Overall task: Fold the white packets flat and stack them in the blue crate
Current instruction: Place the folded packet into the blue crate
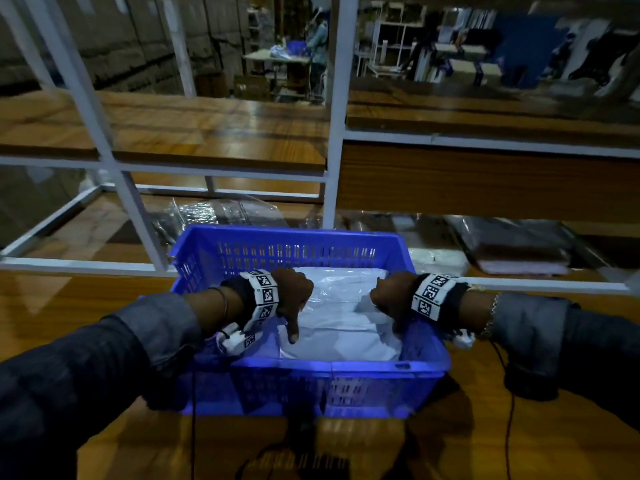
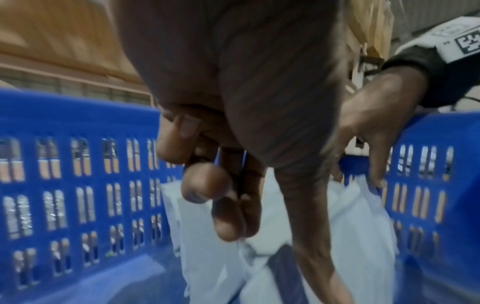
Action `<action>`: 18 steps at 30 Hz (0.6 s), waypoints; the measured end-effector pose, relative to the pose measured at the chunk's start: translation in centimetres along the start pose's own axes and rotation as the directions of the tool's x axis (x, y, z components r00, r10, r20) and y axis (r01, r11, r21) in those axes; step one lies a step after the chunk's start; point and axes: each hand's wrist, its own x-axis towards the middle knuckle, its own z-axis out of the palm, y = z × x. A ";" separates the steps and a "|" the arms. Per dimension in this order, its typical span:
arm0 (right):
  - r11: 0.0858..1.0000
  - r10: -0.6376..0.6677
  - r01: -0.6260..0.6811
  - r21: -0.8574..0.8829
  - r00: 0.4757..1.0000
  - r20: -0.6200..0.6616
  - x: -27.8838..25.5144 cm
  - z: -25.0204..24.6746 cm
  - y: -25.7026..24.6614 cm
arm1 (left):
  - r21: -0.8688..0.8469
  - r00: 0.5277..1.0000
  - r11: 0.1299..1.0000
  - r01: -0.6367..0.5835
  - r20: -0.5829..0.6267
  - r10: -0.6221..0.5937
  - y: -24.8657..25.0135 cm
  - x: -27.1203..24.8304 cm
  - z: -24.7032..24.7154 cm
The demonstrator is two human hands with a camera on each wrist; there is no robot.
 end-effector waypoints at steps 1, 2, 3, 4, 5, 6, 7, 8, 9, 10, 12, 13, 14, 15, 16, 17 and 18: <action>0.999 -0.002 0.002 0.052 1.000 -0.003 -0.1 -0.2 0.3 | -0.024 1.000 1.000 0.003 -0.001 -0.003 -0.1 -0.2 -0.2; 0.995 -0.009 0.010 0.100 1.000 -0.009 -0.4 -0.4 0.6 | -0.052 1.000 0.999 0.003 0.000 -0.003 -0.2 -0.5 -0.4; 0.988 -0.013 0.015 0.153 1.000 -0.014 -0.8 -0.5 0.9 | -0.081 1.000 0.997 0.002 -0.001 -0.002 -0.3 -0.6 -0.6; 0.978 -0.016 0.019 0.210 1.000 -0.018 -1.1 -0.6 1.2 | -0.105 1.000 0.994 -0.002 -0.012 0.000 -0.4 -0.7 -0.8; 0.962 -0.016 0.024 0.272 0.999 -0.030 -1.7 -0.7 1.5 | -0.132 0.999 0.991 -0.003 -0.033 -0.001 -0.5 -0.8 -1.0; 0.944 -0.014 0.031 0.329 0.998 -0.054 -2.2 -0.8 1.8 | -0.167 0.998 0.986 -0.004 -0.063 -0.007 -0.6 -0.9 -1.1; 0.923 -0.010 0.044 0.381 0.996 -0.092 -2.6 -0.8 2.2 | -0.210 0.995 0.978 -0.004 -0.098 -0.017 -0.7 -1.0 -1.4; 0.904 -0.004 0.061 0.423 0.991 -0.134 -3.2 -0.8 2.5 | -0.255 0.991 0.967 -0.011 -0.131 -0.023 -0.7 -1.1 -1.7; 0.886 0.006 0.074 0.457 0.985 -0.172 -3.7 -0.7 2.9 | -0.299 0.987 0.954 -0.025 -0.159 -0.024 -0.7 -1.3 -2.1; 0.871 0.007 0.097 0.481 0.978 -0.210 -4.3 -0.7 3.2 | -0.345 0.983 0.938 -0.041 -0.182 -0.024 -0.7 -1.6 -2.7; 0.835 0.014 0.147 0.530 0.958 -0.288 -5.3 -0.3 3.9 | -0.459 0.971 0.883 -0.097 -0.238 -0.016 -0.8 -2.3 -3.6; 0.810 0.025 0.174 0.560 0.944 -0.329 -6.0 -0.2 4.2 | -0.522 0.960 0.841 -0.145 -0.279 -0.008 -0.7 -2.8 -4.0; 0.778 0.038 0.205 0.594 0.928 -0.370 -6.8 -0.1 4.5 | -0.576 0.945 0.794 -0.194 -0.328 -0.007 -0.6 -3.5 -4.5; 0.739 0.050 0.245 0.628 0.909 -0.413 -7.8 -0.1 4.8 | -0.618 0.924 0.750 -0.236 -0.381 -0.023 -0.3 -4.3 -5.0; 0.700 0.059 0.285 0.655 0.890 -0.451 -8.9 0.1 5.0 | -0.650 0.901 0.712 -0.267 -0.431 -0.055 0.1 -5.2 -5.7; 0.661 0.070 0.325 0.676 0.871 -0.487 -10.2 0.4 5.1 | -0.676 0.877 0.677 -0.292 -0.471 -0.092 0.7 -6.1 -6.4; 0.619 0.082 0.369 0.693 0.848 -0.524 -11.6 0.7 5.0 | -0.698 0.860 0.645 -0.313 -0.496 -0.120 1.4 -6.9 -7.1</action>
